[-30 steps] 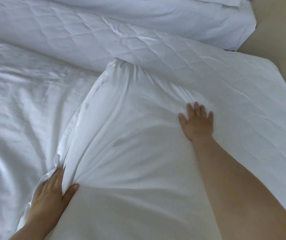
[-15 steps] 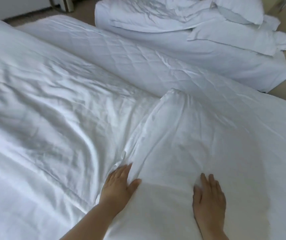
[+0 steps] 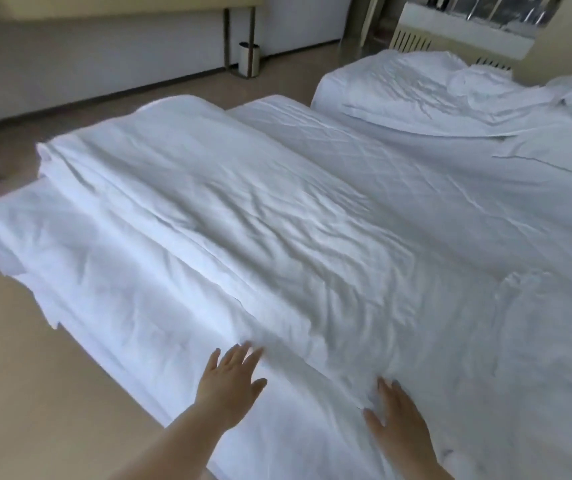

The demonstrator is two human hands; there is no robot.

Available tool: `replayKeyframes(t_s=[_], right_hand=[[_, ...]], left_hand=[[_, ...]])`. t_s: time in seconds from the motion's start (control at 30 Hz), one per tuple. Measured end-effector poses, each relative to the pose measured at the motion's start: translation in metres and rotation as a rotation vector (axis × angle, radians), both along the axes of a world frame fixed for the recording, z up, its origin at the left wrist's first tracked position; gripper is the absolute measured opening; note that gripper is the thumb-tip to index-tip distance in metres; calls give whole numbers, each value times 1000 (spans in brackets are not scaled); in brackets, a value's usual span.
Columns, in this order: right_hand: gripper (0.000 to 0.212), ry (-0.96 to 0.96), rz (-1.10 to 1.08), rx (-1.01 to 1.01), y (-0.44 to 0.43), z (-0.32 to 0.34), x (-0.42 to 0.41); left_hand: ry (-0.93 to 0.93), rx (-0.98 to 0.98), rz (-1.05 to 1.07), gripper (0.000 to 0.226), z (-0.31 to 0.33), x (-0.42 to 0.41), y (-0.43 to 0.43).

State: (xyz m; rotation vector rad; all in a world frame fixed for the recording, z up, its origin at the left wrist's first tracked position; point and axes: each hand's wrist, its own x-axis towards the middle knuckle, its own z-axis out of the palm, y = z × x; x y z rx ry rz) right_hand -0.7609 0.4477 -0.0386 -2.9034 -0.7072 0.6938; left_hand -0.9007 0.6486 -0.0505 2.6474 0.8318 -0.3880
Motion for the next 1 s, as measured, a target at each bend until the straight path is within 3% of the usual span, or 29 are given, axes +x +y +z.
replayKeyframes(t_s=[0.1, 0.17, 0.27, 0.43, 0.53, 0.6, 0.73, 0.83, 0.9, 1.0], right_hand=[[70, -4, -45, -54, 36, -13, -14], [69, -14, -170, -17, 53, -17, -19], [85, -183, -123, 225, 83, -30, -20], [118, -44, 237, 354, 202, -21, -13], [124, -73, 246, 386, 295, -33, 13], [109, -104, 254, 381, 360, -39, 31], [100, -86, 389, 330, 495, -50, 33], [99, -15, 555, 330, 575, -54, 7], [98, -8, 646, 320, 613, -56, -12], [83, -179, 727, 328, 645, -70, -39]], left_hand=[[-53, -26, 108, 54, 7, -24, 55], [-98, -42, 187, 54, 8, -34, 85], [-138, -133, 295, 56, -1, -36, 127], [-372, -372, 630, 59, -19, -26, 202], [-366, -152, 613, 61, -22, -16, 258], [-354, -27, 582, 62, -30, -10, 304], [-373, -15, 646, 86, -46, -8, 383], [-554, -192, 944, 58, -53, -22, 430], [-690, -374, 1156, 51, -53, -30, 457], [-806, -426, 1207, 39, -50, -29, 505]])
